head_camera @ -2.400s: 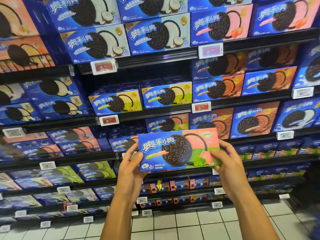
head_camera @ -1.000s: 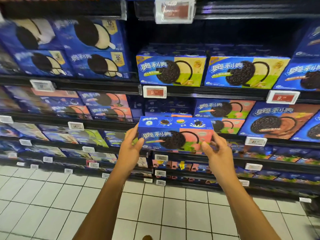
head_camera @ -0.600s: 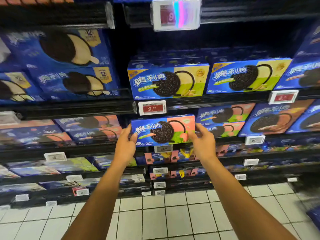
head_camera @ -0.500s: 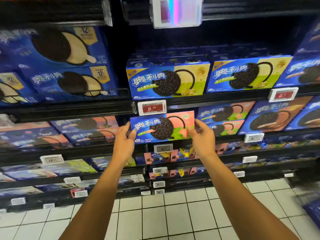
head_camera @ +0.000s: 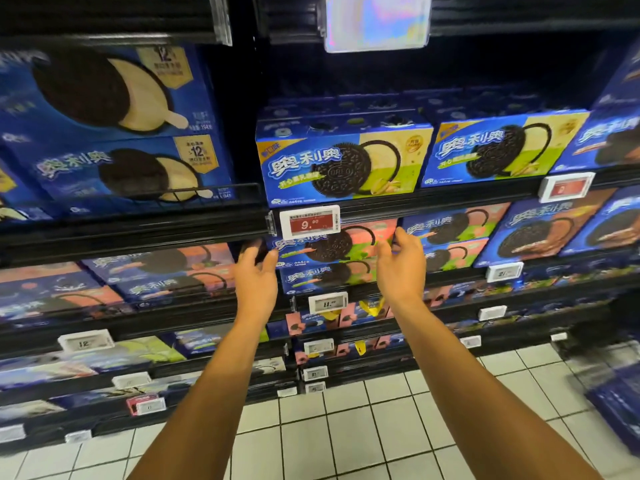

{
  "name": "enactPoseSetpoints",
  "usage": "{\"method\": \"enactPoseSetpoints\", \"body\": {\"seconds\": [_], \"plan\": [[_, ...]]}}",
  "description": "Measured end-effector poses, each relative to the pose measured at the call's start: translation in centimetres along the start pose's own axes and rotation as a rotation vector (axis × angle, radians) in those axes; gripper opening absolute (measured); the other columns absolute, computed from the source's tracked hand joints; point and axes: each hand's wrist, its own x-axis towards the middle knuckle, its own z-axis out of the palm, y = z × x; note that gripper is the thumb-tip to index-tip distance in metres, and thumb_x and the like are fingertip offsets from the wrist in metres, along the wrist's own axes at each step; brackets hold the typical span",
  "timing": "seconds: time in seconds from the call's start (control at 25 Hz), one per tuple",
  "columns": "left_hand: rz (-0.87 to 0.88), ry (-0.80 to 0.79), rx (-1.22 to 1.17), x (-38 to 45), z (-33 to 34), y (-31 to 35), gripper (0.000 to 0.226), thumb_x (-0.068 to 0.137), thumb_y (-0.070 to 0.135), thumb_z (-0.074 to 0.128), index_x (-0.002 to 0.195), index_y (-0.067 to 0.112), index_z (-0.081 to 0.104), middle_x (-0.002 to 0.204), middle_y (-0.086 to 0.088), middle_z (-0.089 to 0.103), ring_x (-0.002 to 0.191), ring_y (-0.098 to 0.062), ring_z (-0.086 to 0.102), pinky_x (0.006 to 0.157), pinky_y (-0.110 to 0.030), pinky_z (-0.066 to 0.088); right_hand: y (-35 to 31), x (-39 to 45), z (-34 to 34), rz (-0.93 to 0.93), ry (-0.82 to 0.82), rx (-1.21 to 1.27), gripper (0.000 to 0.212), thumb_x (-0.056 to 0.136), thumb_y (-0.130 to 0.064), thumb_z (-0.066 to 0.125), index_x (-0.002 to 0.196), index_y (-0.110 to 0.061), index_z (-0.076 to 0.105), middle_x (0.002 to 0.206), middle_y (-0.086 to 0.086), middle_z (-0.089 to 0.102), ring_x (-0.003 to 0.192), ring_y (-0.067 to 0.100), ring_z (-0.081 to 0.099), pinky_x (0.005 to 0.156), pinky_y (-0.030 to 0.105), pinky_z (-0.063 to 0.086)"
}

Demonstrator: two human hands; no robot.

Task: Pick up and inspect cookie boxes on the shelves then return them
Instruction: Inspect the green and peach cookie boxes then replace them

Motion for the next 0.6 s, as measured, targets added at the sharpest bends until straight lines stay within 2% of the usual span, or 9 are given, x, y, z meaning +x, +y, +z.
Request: {"method": "enactPoseSetpoints", "body": {"seconds": [0.08,0.12,0.24,0.28,0.36,0.44,0.48,0.56,0.6], "plan": [[-0.01,-0.01,-0.034,-0.2,0.2,-0.2,0.013,0.098,0.011,0.057,0.101,0.024,0.059,0.12,-0.014,0.06,0.098,-0.007,0.058,0.068,0.002,0.039,-0.3,0.0,0.1,0.063,-0.044,0.077,0.033,0.101,-0.014,0.052,0.133,-0.008,0.055,0.13,0.006,0.059,0.103,0.014,0.061,0.079,0.018,0.044],[-0.006,-0.013,-0.052,-0.3,0.2,-0.2,0.014,0.098,0.011,0.057,0.105,0.023,0.059,0.123,-0.014,0.059,0.102,-0.009,0.06,0.069,0.003,0.039,-0.4,-0.2,0.1,0.087,-0.057,0.129,0.039,0.1,-0.013,0.053,0.139,-0.013,0.051,0.129,0.002,0.06,0.107,0.012,0.059,0.081,0.022,0.044],[0.014,-0.018,-0.091,-0.6,0.3,-0.1,0.014,0.099,0.011,0.055,0.109,0.021,0.058,0.124,-0.011,0.054,0.093,0.019,0.057,0.069,0.004,0.039,-0.2,-0.5,0.0,0.11,-0.057,0.195,0.046,0.098,-0.011,0.057,0.142,-0.017,0.047,0.119,-0.007,0.058,0.089,-0.007,0.058,0.076,0.018,0.047],[0.011,-0.018,-0.093,-0.6,0.3,-0.2,0.013,0.1,0.012,0.055,0.11,0.019,0.058,0.125,-0.012,0.053,0.091,0.02,0.056,0.068,0.004,0.039,-0.2,-0.5,0.0,0.119,-0.058,0.186,0.049,0.098,-0.012,0.058,0.145,-0.017,0.046,0.122,-0.005,0.056,0.086,-0.008,0.058,0.073,0.016,0.047],[-0.029,-0.027,-0.108,-0.4,0.5,-0.3,0.014,0.1,0.016,0.055,0.114,0.017,0.06,0.127,-0.015,0.054,0.096,0.005,0.057,0.068,0.0,0.04,-0.2,-0.5,0.0,0.145,-0.063,0.159,0.054,0.098,-0.015,0.057,0.15,-0.018,0.041,0.139,-0.001,0.05,0.082,-0.006,0.057,0.067,0.015,0.045],[-0.072,-0.044,-0.138,-0.2,0.6,-0.5,0.017,0.1,0.02,0.055,0.116,0.017,0.06,0.128,-0.016,0.055,0.096,-0.007,0.056,0.067,-0.002,0.041,-0.4,-0.5,-0.1,0.145,-0.066,0.143,0.056,0.099,-0.017,0.056,0.152,-0.017,0.039,0.146,0.0,0.046,0.074,-0.011,0.053,0.057,0.012,0.044],[-0.085,-0.057,-0.157,-0.1,0.8,-0.5,0.015,0.1,0.02,0.055,0.114,0.02,0.059,0.128,-0.016,0.055,0.098,-0.009,0.057,0.068,-0.004,0.042,-0.5,-0.5,-0.3,0.134,-0.067,0.138,0.055,0.099,-0.018,0.056,0.152,-0.017,0.039,0.148,0.0,0.045,0.076,-0.011,0.054,0.058,0.01,0.044],[-0.096,-0.089,-0.186,-0.1,0.9,-0.4,0.015,0.099,0.02,0.055,0.11,0.031,0.058,0.13,-0.013,0.056,0.109,-0.017,0.059,0.079,-0.015,0.046,-0.5,-0.6,-0.8,0.1,-0.088,0.146,0.053,0.1,-0.019,0.057,0.151,-0.018,0.041,0.149,-0.002,0.047,0.101,-0.005,0.058,0.077,0.008,0.042],[-0.092,-0.097,-0.185,-0.1,0.8,-0.3,0.019,0.099,0.02,0.055,0.107,0.036,0.057,0.132,-0.012,0.055,0.113,-0.02,0.058,0.083,-0.021,0.046,-0.4,-0.7,-1.2,0.094,-0.102,0.167,0.053,0.099,-0.019,0.058,0.15,-0.019,0.043,0.149,-0.002,0.048,0.118,0.005,0.055,0.087,0.016,0.041]]}}
